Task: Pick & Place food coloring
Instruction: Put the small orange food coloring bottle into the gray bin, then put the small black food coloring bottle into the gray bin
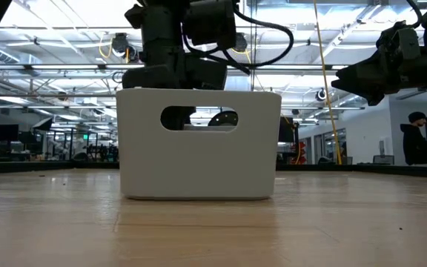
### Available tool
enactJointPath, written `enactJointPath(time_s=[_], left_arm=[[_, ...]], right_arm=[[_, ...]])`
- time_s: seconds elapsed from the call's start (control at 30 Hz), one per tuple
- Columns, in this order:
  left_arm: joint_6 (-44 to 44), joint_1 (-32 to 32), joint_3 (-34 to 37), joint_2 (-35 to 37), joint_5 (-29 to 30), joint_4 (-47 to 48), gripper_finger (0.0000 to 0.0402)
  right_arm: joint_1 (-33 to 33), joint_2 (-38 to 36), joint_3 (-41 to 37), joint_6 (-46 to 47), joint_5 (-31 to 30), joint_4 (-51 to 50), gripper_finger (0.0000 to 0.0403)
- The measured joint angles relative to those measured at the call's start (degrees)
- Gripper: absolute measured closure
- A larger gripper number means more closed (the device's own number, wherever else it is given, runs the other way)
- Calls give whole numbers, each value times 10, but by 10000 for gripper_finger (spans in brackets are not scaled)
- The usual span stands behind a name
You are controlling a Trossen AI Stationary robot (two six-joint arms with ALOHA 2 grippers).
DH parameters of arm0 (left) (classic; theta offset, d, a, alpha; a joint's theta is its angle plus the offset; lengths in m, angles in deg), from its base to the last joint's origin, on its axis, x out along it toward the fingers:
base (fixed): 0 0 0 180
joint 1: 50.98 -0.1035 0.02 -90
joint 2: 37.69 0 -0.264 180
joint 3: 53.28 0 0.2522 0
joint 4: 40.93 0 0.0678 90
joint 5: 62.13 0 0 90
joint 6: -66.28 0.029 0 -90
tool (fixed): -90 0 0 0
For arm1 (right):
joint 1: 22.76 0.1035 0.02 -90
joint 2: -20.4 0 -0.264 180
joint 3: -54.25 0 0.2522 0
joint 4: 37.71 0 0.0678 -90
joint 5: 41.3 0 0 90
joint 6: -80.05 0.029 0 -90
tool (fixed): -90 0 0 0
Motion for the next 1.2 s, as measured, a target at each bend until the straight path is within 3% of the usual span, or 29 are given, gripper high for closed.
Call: enactJointPath(time_s=[0.2, 0.43, 0.63, 0.87, 1.2], left_arm=[[-7, 0, 0, 0, 0, -2, 341], [-27, 0, 0, 0, -1, -2, 255], [-44, 0, 0, 0, -2, -2, 220], [-48, 1, -9, 17, -1, -2, 205], [-85, 10, -10, 82, 0, 38, 220]], right_arm=[[0, 0, 0, 0, 0, 0, 234], [0, 0, 0, 0, 0, 0, 234], [0, 0, 0, 0, 0, 0, 234], [0, 0, 0, 0, 0, 0, 234], [0, 0, 0, 0, 0, 0, 234]])
